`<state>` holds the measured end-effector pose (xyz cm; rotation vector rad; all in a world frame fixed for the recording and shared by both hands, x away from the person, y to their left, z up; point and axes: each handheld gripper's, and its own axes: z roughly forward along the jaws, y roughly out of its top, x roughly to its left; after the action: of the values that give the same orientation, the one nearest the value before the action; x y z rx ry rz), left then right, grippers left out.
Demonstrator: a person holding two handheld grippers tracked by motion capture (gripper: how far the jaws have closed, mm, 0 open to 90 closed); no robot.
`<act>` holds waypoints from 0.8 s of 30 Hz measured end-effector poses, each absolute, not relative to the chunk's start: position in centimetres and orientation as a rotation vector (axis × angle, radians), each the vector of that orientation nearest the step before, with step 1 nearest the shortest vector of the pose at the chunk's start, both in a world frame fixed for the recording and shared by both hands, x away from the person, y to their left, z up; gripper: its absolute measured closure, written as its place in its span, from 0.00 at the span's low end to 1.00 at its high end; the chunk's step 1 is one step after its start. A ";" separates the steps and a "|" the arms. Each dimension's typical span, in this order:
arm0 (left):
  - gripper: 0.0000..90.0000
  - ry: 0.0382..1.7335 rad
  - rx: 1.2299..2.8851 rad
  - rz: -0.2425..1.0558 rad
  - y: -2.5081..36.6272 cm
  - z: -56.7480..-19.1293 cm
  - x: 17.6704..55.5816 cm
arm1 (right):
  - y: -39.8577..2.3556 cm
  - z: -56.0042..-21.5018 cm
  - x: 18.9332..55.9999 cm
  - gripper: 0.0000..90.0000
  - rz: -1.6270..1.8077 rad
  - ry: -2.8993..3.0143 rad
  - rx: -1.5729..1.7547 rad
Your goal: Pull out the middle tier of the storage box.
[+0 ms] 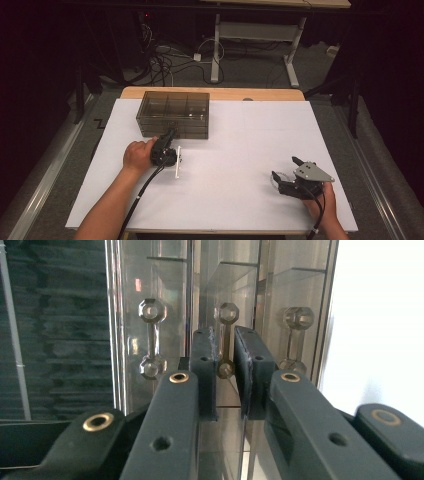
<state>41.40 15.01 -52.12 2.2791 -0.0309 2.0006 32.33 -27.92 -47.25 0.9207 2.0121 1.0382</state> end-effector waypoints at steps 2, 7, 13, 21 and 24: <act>0.87 -0.019 2.278 2.001 14.8 -52.1 41.5 | -27.9 -47.3 32.3 0.18 1.038 2.012 0.921; 0.88 -0.026 2.284 2.012 14.4 -52.2 41.6 | -27.9 -47.4 32.4 0.18 1.036 2.020 0.927; 0.88 -0.028 2.298 2.007 14.4 -52.1 41.4 | -27.8 -47.4 32.3 0.19 1.036 2.023 0.922; 0.88 -0.001 2.279 2.001 14.5 -52.2 40.7 | -27.8 -47.4 32.3 0.19 1.034 2.029 0.915; 0.88 0.004 2.283 1.988 14.5 -52.1 40.3 | -27.8 -47.4 32.3 0.19 1.031 2.033 0.914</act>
<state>40.34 14.50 -52.09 2.2826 0.0042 1.9878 32.26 -27.82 -47.38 0.9140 2.0327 1.0307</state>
